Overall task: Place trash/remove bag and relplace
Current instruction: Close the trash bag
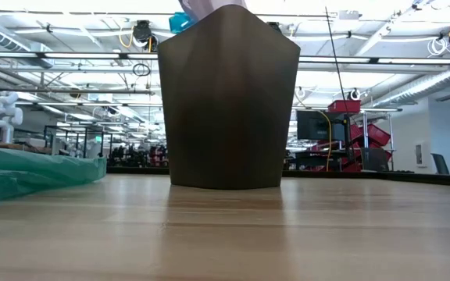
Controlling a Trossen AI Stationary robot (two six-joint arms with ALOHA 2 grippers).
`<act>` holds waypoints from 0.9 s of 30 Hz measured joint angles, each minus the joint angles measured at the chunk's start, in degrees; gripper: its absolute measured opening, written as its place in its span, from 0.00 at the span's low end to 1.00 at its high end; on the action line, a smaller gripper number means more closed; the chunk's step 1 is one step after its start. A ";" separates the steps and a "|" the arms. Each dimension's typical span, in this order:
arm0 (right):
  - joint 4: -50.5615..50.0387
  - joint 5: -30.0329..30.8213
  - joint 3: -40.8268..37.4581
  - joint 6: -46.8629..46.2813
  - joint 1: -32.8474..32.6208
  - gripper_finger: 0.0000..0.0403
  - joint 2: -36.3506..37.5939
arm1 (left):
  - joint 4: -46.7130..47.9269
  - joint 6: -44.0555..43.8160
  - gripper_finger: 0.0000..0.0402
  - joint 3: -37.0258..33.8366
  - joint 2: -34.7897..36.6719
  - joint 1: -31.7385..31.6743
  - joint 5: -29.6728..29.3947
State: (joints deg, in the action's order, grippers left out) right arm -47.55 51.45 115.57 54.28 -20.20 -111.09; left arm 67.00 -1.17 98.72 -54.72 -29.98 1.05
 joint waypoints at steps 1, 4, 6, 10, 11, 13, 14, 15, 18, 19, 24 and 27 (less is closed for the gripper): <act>0.14 -0.56 0.00 0.01 0.11 0.21 0.00 | 0.00 0.00 0.47 0.00 0.00 0.00 0.01; 0.93 -0.84 0.00 0.05 0.35 0.21 -0.02 | 0.00 0.02 0.47 0.00 0.00 0.00 0.01; 1.75 -0.98 0.00 0.25 0.36 0.19 -0.02 | 0.00 0.02 0.47 0.00 0.00 -0.01 0.01; 4.39 -1.97 0.00 0.88 0.37 0.06 -0.02 | -0.02 0.02 0.47 0.00 0.00 0.00 0.01; 4.81 -1.97 0.00 0.88 0.37 0.03 -0.02 | 0.00 0.02 0.47 0.00 0.00 -0.01 0.01; 6.19 -1.93 -0.02 0.18 0.37 0.01 -0.02 | -0.02 0.01 0.47 0.00 0.00 -0.01 0.01; 7.43 -1.93 -0.02 -0.58 0.39 0.01 -0.02 | -0.02 0.02 0.47 0.00 0.00 -0.01 0.01; 8.34 -1.89 -0.02 -1.45 0.39 0.00 -0.02 | -0.02 0.01 0.47 0.00 0.00 -0.01 0.01; 9.37 -1.86 1.19 -5.39 0.46 0.00 -0.12 | -0.02 0.00 0.47 0.00 0.00 -0.01 0.03; 9.44 -1.95 2.01 -7.24 0.62 0.00 -0.13 | -0.02 0.00 0.47 0.00 0.00 -0.02 0.03; 7.98 -1.89 7.84 -18.15 2.29 0.00 -0.13 | -0.02 0.00 0.47 0.00 -0.16 -0.01 0.47; 4.38 -1.93 12.36 -25.46 3.86 0.00 0.04 | -0.02 -0.02 0.47 0.00 -0.78 0.00 0.51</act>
State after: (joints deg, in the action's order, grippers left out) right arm -43.17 49.52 127.93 28.82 -16.34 -111.05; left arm 66.98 -1.19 98.72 -55.50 -29.98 1.56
